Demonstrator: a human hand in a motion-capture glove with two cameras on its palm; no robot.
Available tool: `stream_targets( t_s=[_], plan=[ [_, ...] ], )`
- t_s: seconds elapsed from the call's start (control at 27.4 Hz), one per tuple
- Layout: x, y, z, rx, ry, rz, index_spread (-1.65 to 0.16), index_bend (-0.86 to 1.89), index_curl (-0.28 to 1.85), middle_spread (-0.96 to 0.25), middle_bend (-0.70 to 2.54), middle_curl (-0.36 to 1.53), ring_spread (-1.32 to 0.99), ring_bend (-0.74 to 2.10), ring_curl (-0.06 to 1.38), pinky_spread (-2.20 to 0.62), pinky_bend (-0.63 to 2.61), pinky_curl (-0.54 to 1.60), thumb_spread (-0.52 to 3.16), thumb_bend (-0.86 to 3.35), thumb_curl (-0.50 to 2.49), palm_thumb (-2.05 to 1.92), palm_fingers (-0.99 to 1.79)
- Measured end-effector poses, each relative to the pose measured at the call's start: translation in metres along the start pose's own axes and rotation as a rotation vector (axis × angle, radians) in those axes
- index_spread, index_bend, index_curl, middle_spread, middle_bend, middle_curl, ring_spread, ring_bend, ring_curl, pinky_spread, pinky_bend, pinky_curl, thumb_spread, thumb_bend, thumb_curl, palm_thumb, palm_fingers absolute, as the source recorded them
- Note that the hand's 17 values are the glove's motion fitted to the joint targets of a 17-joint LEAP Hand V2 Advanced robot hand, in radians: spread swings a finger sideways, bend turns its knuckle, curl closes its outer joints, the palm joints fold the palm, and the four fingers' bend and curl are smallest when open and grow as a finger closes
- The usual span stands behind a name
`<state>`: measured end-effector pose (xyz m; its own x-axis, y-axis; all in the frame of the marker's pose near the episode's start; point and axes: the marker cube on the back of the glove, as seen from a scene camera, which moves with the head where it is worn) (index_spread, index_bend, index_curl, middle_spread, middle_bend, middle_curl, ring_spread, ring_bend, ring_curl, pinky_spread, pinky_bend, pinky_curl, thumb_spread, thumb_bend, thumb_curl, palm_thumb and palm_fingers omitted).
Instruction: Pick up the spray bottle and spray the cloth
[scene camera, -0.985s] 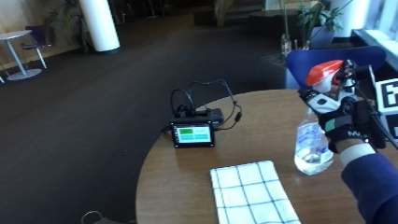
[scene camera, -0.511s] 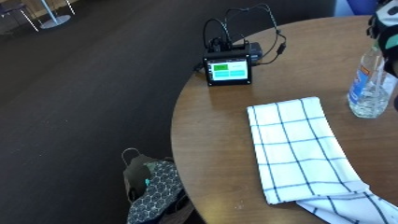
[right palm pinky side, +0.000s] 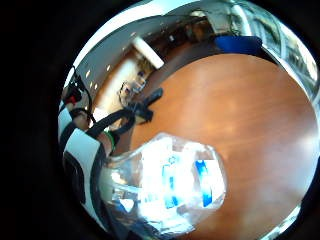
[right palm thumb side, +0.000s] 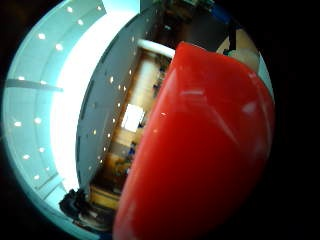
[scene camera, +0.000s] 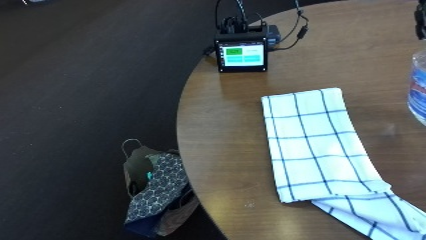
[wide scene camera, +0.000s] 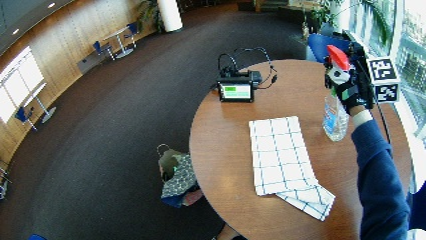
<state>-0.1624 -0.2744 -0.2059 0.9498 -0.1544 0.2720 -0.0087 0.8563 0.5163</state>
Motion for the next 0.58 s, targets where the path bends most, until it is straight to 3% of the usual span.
stream_targets(
  t_s=[0.29,0.44,0.58],
  plan=[
    [-0.067,0.076,-0.037,-0.376,0.061,-0.146,-0.28,0.08,0.16,-0.19,0.8,0.53,-0.23,0.92,0.48,-0.32,0.66,0.4,0.77,0.0,0.59,0.97,1.25],
    [-0.073,0.122,-0.039,-0.589,0.102,-0.087,-0.28,0.08,0.16,-0.19,0.8,0.53,-0.23,0.92,0.48,-0.32,0.66,0.4,0.78,-0.01,0.6,0.97,1.25],
    [-0.061,0.173,-0.028,-0.835,0.181,0.078,-0.27,0.08,0.17,-0.2,0.8,0.53,-0.23,0.92,0.48,-0.32,0.66,0.4,0.8,-0.02,0.61,0.97,1.26]
  ],
)
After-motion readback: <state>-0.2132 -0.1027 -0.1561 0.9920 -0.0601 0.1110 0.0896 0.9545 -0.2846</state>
